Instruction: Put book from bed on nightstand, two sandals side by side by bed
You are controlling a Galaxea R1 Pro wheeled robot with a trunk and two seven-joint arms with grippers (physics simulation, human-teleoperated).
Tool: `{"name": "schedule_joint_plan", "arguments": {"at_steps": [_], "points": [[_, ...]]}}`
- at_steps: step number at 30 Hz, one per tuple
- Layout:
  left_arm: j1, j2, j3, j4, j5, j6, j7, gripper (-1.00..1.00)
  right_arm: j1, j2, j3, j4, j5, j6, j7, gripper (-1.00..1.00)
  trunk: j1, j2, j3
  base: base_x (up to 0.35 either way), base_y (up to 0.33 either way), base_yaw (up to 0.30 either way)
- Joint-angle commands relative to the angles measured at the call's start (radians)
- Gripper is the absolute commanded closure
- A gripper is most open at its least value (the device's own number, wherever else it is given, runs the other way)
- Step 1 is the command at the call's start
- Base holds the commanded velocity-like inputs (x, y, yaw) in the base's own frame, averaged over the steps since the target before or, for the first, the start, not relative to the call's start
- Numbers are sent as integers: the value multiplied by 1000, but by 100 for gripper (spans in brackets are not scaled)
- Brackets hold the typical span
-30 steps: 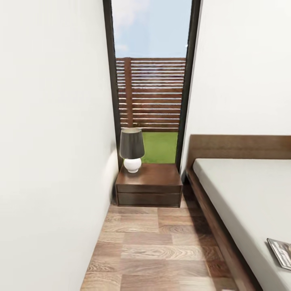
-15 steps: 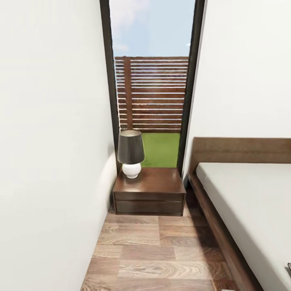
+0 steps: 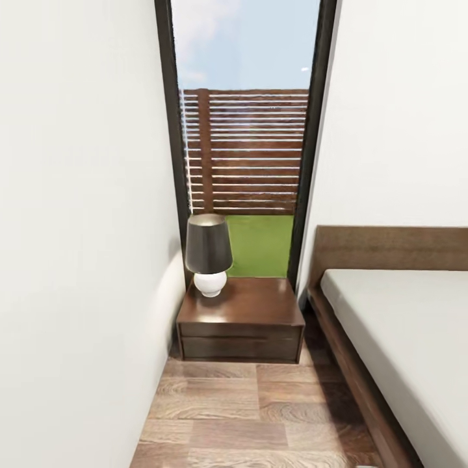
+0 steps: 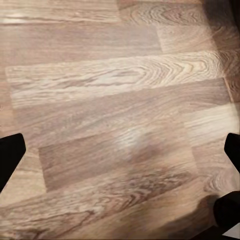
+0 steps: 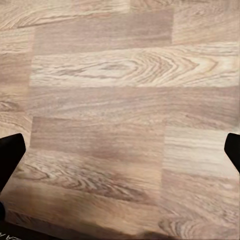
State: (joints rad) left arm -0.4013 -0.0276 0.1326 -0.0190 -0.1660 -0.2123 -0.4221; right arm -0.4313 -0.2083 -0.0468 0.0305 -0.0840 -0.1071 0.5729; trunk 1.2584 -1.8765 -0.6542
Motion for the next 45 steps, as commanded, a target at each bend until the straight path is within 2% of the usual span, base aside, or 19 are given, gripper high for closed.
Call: {"name": "schedule_joint_plan", "arguments": {"at_steps": [1,45], "points": [[-1,0,9,1,-10,-4,-1,-100,-1,0,-4,3,-6,-2,5,-100,0,0,-1,319,0,0],[-1,0,9,0,-10,-4,-1,-100,-1,0,-4,3,-6,-2,5,-100,0,0,-1,319,0,0]]}}
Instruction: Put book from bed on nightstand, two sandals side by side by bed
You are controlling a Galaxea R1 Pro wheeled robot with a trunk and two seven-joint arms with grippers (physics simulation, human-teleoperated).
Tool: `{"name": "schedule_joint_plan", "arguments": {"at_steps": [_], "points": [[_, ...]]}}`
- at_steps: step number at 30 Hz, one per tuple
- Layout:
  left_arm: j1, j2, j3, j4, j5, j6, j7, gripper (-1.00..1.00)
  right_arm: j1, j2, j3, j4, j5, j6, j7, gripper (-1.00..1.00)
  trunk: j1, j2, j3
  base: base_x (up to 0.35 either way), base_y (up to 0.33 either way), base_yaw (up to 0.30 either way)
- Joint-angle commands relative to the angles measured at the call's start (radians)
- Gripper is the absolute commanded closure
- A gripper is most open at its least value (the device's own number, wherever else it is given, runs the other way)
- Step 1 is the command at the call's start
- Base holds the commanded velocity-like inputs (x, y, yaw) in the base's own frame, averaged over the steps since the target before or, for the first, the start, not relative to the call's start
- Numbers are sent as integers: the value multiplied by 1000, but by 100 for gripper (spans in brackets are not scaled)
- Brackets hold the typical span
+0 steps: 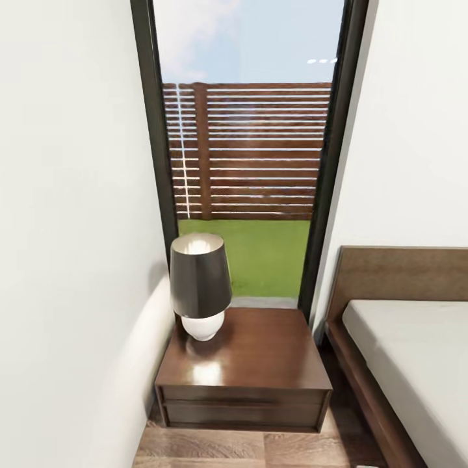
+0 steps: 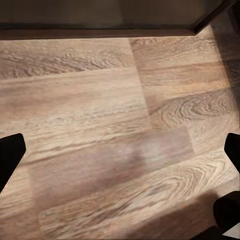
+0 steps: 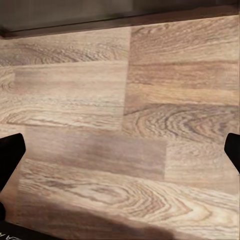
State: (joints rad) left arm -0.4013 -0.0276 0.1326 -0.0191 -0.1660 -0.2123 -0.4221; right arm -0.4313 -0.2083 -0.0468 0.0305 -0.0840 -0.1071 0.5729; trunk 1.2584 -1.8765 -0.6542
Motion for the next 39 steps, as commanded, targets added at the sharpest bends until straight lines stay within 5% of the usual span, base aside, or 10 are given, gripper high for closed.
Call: {"name": "schedule_joint_plan", "arguments": {"at_steps": [1,12,39], "points": [[-1,0,8,1,-10,-4,-1,-100,-1,0,-4,3,-6,-2,5,-100,0,0,-1,319,0,-4],[-1,0,8,1,-10,-4,-1,-100,-1,0,-4,3,-6,-2,5,-100,0,0,1,256,0,-101],[-1,0,8,1,-10,-4,-1,-100,-1,0,-4,3,-6,-2,5,-100,0,0,26,8,0,-247]]}}
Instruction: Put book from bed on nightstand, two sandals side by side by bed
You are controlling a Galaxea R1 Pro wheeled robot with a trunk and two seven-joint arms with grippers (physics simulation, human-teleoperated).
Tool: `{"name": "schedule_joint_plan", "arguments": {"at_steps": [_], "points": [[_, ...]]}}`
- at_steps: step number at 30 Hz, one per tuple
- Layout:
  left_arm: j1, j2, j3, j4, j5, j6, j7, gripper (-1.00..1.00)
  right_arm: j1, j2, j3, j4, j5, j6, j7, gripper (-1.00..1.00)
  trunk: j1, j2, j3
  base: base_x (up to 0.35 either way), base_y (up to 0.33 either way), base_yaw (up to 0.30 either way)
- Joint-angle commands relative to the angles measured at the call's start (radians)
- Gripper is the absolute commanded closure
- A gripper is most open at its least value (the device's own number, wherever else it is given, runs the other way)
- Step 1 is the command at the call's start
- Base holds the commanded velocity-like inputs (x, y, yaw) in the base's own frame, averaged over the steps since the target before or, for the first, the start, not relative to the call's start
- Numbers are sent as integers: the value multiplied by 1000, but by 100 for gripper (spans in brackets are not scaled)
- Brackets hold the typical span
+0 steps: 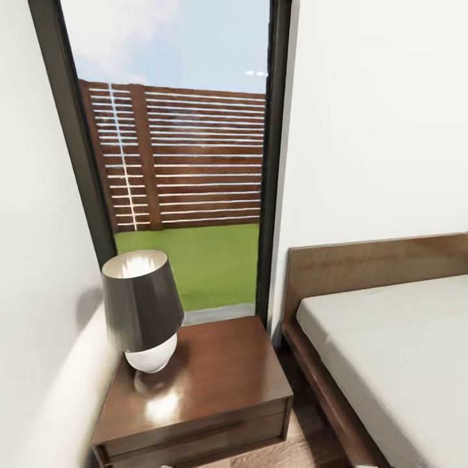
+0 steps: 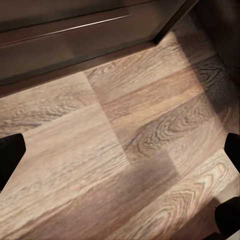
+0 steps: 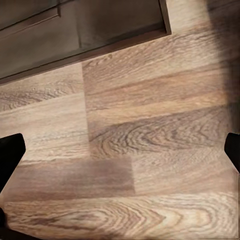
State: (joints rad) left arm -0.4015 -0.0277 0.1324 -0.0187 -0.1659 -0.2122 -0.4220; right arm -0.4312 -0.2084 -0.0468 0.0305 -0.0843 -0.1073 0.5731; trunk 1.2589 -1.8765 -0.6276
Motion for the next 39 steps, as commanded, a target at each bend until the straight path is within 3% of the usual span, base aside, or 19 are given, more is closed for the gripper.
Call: {"name": "schedule_joint_plan", "arguments": {"at_steps": [1,19,39], "points": [[0,0,8,0,-10,-4,-1,-100,-1,0,-4,3,-6,-2,5,-100,0,0,0,0,0,-251],[0,0,9,0,-10,-2,-1,-100,-1,0,-4,3,-6,-2,5,-100,0,0,17,0,0,-240],[0,-3,9,0,-10,-1,-1,-100,-1,0,-4,3,-3,-2,5,-100,0,0,18,0,0,-11]]}}
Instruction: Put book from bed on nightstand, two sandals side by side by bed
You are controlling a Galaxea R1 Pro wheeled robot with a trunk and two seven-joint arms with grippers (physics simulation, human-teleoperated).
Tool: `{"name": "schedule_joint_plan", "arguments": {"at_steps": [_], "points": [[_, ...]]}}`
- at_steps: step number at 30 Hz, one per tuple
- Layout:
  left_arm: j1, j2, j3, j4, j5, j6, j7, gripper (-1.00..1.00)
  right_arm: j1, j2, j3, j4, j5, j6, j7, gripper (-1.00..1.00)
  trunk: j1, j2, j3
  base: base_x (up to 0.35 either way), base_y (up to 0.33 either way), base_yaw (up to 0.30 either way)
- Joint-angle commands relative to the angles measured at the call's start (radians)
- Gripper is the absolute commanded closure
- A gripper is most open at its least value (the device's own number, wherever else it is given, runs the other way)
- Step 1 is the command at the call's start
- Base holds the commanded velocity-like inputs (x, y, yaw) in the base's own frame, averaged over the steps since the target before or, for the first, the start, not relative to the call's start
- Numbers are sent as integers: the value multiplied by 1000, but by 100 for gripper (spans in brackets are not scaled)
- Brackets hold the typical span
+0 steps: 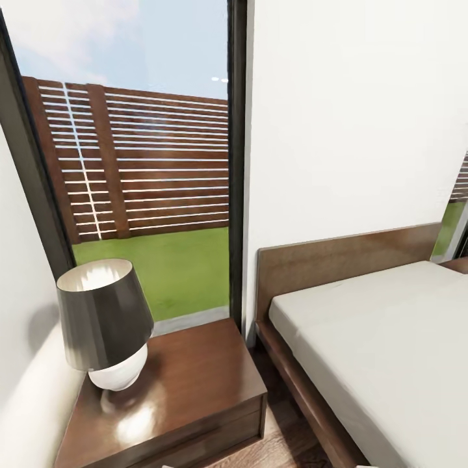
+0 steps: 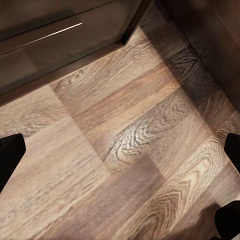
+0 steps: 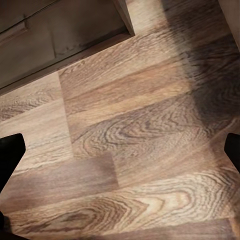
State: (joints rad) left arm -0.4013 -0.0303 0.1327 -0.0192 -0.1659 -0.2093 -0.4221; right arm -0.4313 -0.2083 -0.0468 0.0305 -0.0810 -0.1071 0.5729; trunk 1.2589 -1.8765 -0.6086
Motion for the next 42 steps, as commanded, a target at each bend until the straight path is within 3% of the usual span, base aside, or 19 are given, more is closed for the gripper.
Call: {"name": "schedule_joint_plan", "arguments": {"at_steps": [1,17,42], "points": [[-1,0,8,1,-10,-4,-1,-100,-1,0,-4,3,-6,-2,5,-100,0,-1,-1,0,0,0],[-1,0,8,0,-10,-3,-2,-100,-1,0,-4,3,-5,-2,5,-100,0,-1,-1,0,0,0],[-1,-2,8,0,-10,-2,-1,-100,-1,0,-4,3,-5,-2,5,-100,-96,174,77,0,0,0]]}}
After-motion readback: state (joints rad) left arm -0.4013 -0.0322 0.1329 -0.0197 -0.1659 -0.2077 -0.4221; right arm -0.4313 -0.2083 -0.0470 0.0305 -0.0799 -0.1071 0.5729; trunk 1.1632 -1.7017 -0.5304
